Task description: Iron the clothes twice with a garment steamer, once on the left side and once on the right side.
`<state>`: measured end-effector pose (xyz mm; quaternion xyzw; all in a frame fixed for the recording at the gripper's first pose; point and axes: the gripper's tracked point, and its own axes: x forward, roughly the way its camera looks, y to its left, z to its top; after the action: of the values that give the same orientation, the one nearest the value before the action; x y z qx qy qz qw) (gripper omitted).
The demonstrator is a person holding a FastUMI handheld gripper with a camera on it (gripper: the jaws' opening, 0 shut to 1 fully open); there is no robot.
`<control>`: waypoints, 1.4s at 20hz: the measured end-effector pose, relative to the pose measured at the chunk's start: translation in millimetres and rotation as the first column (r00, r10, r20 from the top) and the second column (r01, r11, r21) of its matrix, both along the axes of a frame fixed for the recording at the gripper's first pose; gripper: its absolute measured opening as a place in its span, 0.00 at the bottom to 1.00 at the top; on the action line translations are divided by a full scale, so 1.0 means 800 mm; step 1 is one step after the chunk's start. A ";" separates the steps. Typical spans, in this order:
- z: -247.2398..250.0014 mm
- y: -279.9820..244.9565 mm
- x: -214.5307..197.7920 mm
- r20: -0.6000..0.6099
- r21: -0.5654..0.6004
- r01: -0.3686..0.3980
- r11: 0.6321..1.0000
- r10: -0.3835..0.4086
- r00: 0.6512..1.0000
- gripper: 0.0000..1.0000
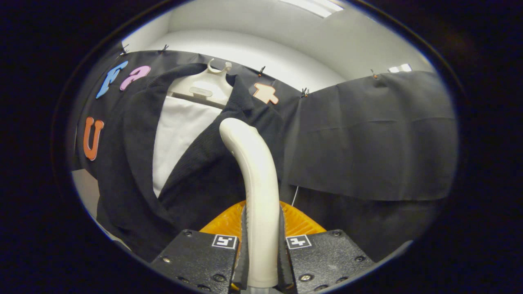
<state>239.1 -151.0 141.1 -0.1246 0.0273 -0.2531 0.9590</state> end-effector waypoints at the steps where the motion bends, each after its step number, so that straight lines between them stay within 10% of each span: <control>1: -0.005 0.001 -0.001 -0.006 0.002 0.001 1.000 -0.001 1.000 0.30; 28: -0.187 0.015 -0.064 -0.204 -0.021 0.053 0.998 -0.056 0.977 0.31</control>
<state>188.1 -139.3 -8.1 -0.1565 0.1274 -0.2654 0.9428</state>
